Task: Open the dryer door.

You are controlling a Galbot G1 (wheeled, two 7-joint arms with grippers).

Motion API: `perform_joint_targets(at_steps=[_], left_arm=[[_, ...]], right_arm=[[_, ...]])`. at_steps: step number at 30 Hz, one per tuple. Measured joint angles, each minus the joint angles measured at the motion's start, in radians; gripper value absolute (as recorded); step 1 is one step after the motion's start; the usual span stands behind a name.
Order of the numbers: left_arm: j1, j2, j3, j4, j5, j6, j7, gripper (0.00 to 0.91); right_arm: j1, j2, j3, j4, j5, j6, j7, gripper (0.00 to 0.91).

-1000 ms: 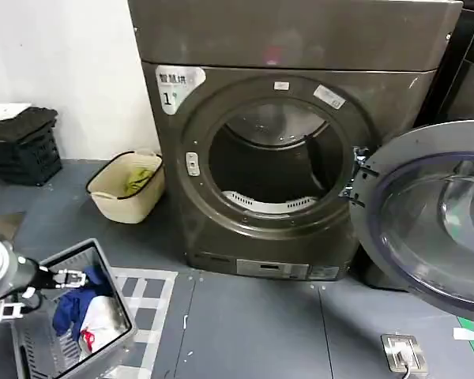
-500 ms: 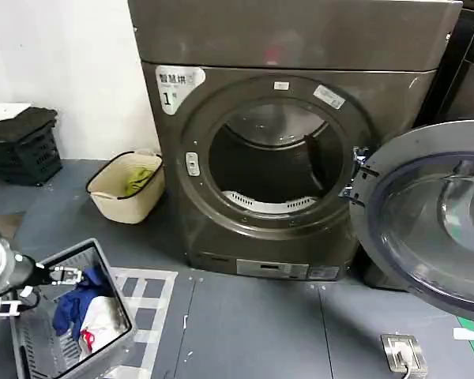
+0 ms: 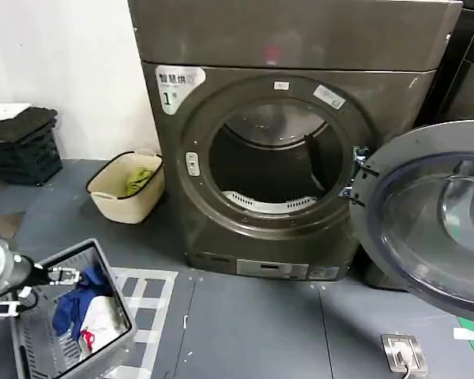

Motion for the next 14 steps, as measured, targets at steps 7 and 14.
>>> perform_joint_targets(at_steps=[7, 14], left_arm=[[0.0, 0.0, 0.003, 0.006, 0.002, 0.0, 0.0, 0.907], [-0.001, -0.002, 0.004, 0.018, 0.02, 0.0, -0.001, 0.907]], right_arm=[[0.005, -0.001, -0.002, 0.0, -0.004, 0.001, -0.003, 0.907], [0.01, -0.001, -0.005, 0.0, -0.021, 0.0, -0.004, 0.907]])
